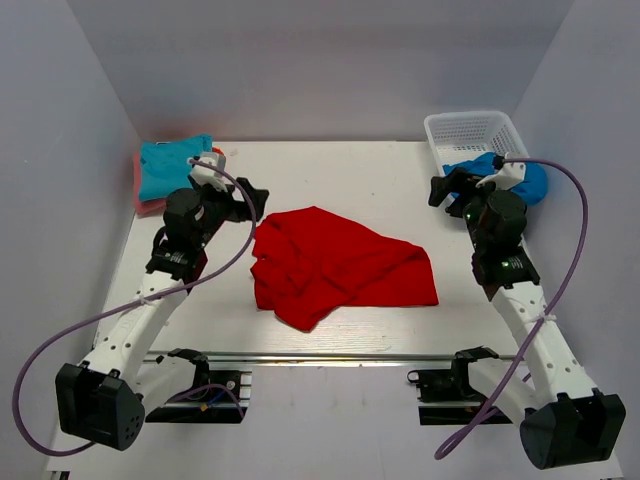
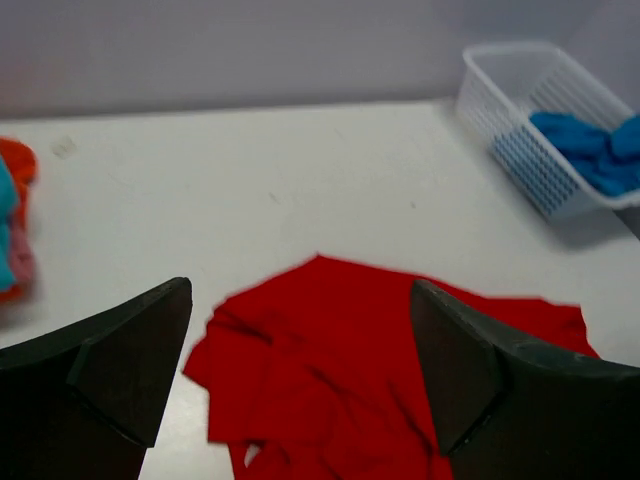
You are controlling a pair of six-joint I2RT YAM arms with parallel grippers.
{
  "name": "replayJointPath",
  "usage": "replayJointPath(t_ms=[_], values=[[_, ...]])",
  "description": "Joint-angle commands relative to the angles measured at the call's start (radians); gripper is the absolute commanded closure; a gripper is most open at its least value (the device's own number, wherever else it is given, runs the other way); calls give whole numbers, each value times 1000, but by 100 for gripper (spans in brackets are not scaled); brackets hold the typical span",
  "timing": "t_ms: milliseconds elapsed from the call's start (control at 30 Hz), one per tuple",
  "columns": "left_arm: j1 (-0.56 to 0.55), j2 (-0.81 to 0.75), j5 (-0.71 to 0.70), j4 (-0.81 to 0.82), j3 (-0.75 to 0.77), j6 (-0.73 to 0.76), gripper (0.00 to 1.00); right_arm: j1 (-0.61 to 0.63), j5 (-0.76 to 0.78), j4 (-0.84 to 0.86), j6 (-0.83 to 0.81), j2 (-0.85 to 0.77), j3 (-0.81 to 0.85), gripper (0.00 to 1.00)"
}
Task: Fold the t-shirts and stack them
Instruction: Flatten out the tshirt
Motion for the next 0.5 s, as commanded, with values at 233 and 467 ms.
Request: replayJointPath(t_ms=[233, 467], values=[[-36, 160, 248, -270, 104, 32, 0, -2, 19, -66, 154, 7, -50, 10], [-136, 322, 264, -304, 64, -20, 4, 0, 12, -267, 130, 136, -6, 10]])
